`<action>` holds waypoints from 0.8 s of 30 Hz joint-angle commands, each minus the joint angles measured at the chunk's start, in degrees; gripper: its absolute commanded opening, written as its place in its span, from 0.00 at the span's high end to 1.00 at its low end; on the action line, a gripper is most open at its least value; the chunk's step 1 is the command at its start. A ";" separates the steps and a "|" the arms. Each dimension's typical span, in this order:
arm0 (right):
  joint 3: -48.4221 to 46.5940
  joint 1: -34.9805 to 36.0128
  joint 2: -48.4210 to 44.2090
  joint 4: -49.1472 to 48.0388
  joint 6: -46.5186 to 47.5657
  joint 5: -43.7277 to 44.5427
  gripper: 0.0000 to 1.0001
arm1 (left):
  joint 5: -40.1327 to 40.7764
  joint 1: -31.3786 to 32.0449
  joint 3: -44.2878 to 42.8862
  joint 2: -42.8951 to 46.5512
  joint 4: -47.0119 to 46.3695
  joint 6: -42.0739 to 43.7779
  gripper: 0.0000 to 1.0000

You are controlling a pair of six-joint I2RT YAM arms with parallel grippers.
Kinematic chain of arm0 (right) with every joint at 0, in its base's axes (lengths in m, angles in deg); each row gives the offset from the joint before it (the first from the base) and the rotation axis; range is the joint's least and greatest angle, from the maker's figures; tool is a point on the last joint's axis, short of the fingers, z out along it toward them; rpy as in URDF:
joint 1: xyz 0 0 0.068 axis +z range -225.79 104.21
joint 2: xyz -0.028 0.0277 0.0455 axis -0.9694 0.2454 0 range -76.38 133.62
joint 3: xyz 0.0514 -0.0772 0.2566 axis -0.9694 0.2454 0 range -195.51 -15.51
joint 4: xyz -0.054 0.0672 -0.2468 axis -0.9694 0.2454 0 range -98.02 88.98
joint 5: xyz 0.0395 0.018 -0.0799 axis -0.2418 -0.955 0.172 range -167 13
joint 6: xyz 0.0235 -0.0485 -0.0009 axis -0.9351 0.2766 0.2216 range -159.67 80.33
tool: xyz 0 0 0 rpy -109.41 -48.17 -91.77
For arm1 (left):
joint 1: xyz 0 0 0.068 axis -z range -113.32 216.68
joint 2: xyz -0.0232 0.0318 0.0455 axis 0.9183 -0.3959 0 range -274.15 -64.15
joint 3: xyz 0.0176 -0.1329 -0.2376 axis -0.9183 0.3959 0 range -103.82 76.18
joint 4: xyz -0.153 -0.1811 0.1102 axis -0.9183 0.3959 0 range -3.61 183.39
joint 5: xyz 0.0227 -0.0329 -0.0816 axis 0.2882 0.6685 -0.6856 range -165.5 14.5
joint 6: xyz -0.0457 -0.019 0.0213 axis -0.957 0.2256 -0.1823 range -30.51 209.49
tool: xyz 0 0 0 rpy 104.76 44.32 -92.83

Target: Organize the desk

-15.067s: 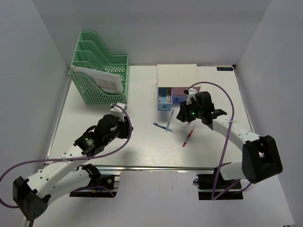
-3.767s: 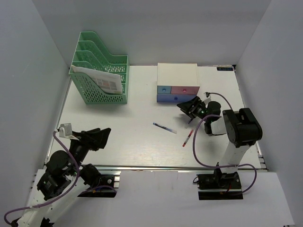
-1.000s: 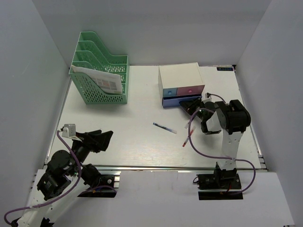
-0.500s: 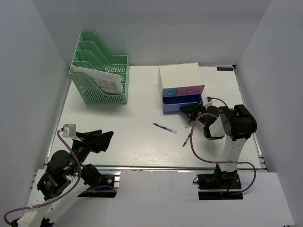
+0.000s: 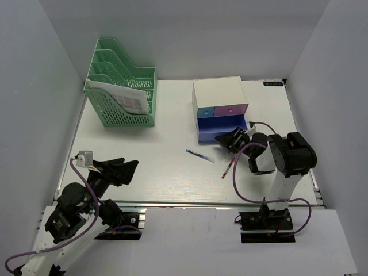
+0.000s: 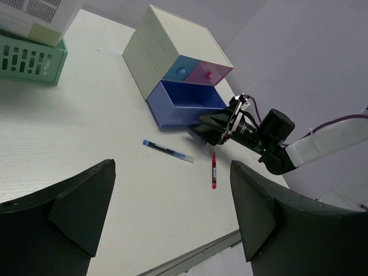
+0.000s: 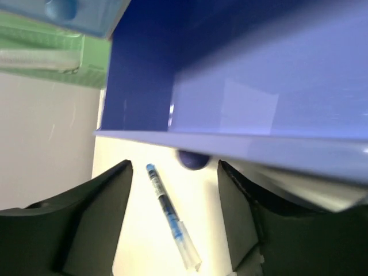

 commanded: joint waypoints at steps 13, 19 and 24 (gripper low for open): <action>-6.49 -0.31 -16.86 22.53 16.96 -28.31 0.28 | -3.24 -0.22 -0.02 -2.56 -2.37 1.15 0.11; -21.70 -0.40 -25.02 68.59 62.59 -26.84 0.11 | -5.61 -0.22 -0.37 -8.88 -6.06 3.16 0.13; -23.55 -0.32 -35.40 86.76 99.71 -18.84 0.13 | -6.93 0.30 -1.86 -16.77 -12.03 9.05 0.12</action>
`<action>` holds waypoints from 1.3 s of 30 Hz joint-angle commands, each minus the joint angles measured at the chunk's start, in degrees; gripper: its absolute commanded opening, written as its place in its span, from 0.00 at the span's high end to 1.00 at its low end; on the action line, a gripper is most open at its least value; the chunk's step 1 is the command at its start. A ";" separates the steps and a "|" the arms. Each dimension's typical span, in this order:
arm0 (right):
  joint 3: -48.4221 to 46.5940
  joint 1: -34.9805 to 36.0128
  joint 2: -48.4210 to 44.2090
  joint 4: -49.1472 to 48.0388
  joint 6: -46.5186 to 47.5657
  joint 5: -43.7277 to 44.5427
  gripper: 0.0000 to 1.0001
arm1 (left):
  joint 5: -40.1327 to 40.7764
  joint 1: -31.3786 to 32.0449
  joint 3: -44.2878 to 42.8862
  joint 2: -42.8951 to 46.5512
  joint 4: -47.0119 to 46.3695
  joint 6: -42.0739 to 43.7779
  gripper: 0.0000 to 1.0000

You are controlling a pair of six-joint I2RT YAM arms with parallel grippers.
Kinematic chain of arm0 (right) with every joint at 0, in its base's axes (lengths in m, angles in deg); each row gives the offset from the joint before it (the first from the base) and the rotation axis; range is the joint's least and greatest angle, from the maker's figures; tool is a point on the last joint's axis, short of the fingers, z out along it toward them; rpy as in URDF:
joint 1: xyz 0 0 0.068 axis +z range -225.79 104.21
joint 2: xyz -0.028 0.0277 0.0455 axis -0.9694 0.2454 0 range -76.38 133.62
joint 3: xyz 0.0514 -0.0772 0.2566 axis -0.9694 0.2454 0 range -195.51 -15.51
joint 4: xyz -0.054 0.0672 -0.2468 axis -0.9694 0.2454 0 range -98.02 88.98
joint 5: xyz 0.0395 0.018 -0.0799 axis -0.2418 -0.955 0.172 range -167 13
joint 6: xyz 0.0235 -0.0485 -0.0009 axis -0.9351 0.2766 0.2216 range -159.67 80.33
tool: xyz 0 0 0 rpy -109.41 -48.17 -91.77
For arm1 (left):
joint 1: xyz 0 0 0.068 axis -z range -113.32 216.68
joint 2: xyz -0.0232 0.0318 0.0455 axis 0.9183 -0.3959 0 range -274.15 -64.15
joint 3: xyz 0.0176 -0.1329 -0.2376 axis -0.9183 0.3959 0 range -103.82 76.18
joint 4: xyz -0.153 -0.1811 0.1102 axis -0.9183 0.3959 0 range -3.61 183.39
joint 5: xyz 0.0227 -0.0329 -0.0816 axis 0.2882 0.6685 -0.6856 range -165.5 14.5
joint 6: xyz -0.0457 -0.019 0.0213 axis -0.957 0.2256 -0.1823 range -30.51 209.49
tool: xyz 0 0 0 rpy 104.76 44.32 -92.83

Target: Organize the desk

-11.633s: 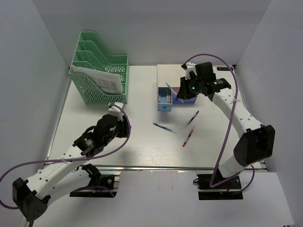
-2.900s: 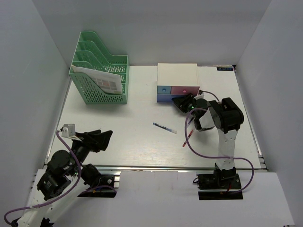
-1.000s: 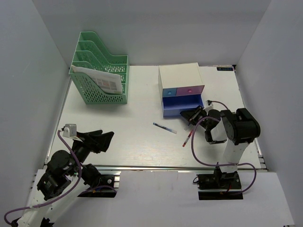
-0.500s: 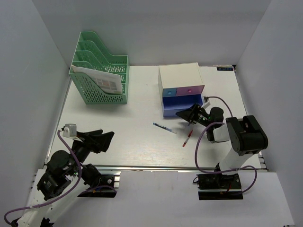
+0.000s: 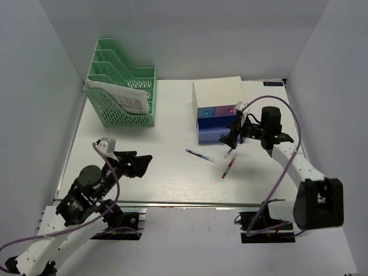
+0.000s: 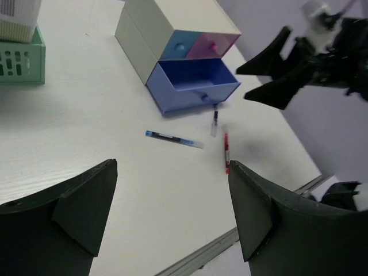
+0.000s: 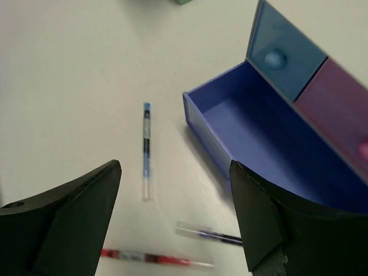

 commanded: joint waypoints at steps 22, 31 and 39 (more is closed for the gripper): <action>-8.62 3.74 10.07 45.65 96.19 27.01 0.56 | -1.93 -0.33 0.97 -13.10 -9.86 17.41 0.32; -11.78 5.86 15.00 43.27 94.08 29.04 0.55 | -3.51 -0.33 0.88 -13.11 -10.21 17.85 0.32; -15.99 7.70 19.30 43.09 92.32 31.23 0.56 | -3.95 -0.33 0.88 -12.93 -10.39 17.94 0.32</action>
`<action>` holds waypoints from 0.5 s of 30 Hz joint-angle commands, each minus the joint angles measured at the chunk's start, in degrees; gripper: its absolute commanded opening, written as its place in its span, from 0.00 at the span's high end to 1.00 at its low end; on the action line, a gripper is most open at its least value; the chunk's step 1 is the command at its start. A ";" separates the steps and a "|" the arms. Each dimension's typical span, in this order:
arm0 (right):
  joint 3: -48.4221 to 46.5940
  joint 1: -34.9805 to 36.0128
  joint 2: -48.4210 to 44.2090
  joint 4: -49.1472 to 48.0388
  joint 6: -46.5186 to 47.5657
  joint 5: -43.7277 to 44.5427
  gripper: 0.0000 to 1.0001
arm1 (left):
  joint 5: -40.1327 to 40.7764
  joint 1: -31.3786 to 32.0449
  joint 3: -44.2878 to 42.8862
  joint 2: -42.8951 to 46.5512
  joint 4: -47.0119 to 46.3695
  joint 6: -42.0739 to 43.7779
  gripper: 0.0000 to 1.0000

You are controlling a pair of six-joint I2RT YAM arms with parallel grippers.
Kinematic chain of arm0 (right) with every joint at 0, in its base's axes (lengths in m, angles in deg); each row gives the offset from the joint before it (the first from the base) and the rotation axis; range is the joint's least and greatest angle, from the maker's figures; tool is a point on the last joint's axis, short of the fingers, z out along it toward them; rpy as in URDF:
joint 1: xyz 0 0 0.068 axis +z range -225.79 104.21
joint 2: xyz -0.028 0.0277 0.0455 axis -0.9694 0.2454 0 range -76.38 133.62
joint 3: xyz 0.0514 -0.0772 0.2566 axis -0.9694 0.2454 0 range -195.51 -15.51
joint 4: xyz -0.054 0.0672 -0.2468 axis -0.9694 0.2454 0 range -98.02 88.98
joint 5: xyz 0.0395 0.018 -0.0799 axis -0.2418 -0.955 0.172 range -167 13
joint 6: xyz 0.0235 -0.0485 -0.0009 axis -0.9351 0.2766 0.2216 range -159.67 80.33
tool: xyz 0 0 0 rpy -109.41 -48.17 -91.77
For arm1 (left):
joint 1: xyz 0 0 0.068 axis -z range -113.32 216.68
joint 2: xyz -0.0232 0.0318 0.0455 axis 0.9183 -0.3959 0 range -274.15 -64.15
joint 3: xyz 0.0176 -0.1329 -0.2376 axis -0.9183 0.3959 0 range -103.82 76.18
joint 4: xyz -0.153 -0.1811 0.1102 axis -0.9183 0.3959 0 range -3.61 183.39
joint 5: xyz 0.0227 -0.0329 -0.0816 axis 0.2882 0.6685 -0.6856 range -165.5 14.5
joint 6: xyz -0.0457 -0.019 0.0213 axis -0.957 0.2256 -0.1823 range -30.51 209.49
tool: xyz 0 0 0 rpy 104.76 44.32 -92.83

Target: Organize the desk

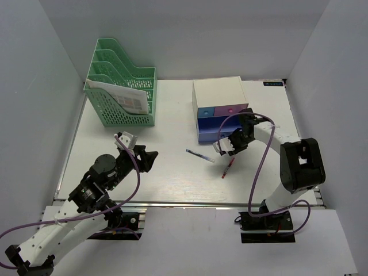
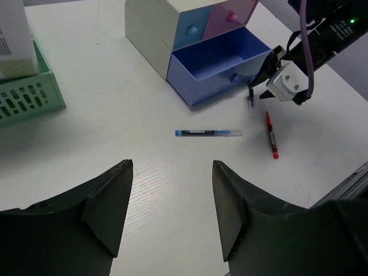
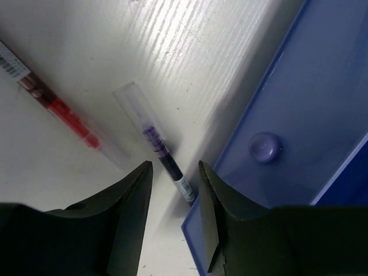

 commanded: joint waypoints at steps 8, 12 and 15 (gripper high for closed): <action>-4.60 1.83 4.92 2.58 -0.79 4.61 0.59 | -0.87 -0.23 -0.01 0.84 -0.62 0.67 0.33; -4.52 2.27 5.97 3.02 -0.70 5.92 0.60 | -0.87 -0.23 -0.01 0.84 -0.62 0.67 0.32; -4.69 2.71 7.29 3.37 -0.62 7.07 0.60 | -0.69 -0.23 -0.01 0.93 -0.62 0.76 0.33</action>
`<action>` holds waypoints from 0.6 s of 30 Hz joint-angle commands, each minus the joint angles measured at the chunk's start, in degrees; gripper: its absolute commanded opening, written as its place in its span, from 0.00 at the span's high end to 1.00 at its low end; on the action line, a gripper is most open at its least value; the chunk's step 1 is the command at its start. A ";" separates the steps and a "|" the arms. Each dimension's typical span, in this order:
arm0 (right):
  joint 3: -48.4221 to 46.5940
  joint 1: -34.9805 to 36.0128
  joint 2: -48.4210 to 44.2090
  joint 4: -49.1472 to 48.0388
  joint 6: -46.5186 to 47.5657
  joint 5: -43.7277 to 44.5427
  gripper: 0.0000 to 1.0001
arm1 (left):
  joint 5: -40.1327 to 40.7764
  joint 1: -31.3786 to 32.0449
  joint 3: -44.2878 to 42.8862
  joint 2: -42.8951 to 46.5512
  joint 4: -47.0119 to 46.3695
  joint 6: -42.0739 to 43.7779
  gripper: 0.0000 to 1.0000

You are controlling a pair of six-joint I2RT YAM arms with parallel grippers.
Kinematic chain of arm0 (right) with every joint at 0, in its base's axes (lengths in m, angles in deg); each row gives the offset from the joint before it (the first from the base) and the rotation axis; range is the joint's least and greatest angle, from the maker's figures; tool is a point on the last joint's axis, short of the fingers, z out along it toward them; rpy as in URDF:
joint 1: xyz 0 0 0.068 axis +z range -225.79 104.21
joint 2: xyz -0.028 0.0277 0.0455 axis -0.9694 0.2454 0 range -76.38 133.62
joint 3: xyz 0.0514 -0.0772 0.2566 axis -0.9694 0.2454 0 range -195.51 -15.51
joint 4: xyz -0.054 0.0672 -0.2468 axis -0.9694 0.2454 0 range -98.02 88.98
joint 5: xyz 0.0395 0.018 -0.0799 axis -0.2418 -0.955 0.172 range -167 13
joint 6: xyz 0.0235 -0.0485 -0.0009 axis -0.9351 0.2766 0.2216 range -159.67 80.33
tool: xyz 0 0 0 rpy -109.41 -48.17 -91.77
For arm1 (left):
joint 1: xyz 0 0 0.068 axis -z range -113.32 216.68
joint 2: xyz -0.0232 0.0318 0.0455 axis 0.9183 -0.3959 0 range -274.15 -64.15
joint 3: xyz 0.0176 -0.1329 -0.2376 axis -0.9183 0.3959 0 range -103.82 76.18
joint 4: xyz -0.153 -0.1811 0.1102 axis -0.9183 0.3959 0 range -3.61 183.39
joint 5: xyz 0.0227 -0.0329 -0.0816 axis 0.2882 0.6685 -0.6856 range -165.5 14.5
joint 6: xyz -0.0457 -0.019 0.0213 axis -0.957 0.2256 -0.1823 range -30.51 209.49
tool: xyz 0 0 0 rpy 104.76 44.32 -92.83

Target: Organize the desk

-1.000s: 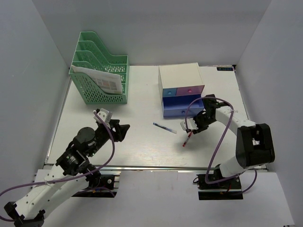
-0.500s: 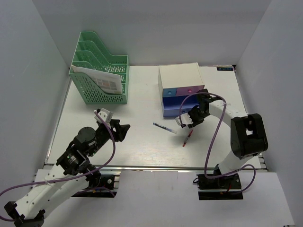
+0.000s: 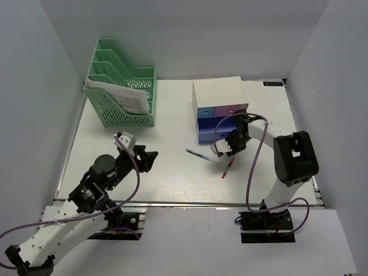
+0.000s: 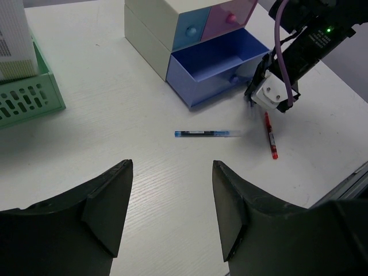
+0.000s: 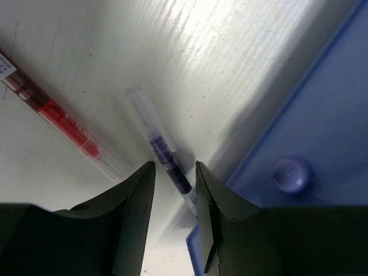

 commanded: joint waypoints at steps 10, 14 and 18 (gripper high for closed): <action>-5.28 1.53 7.67 10.77 -0.51 1.47 0.70 | 0.36 -0.23 -0.12 0.91 -0.36 0.65 0.32; -6.16 2.24 10.49 14.56 -1.83 1.74 0.73 | 0.45 -0.23 -0.12 1.26 -0.44 0.65 0.32; -5.11 3.46 11.81 15.71 -3.84 1.65 0.80 | 0.80 -0.23 -0.12 1.26 -0.44 0.65 0.32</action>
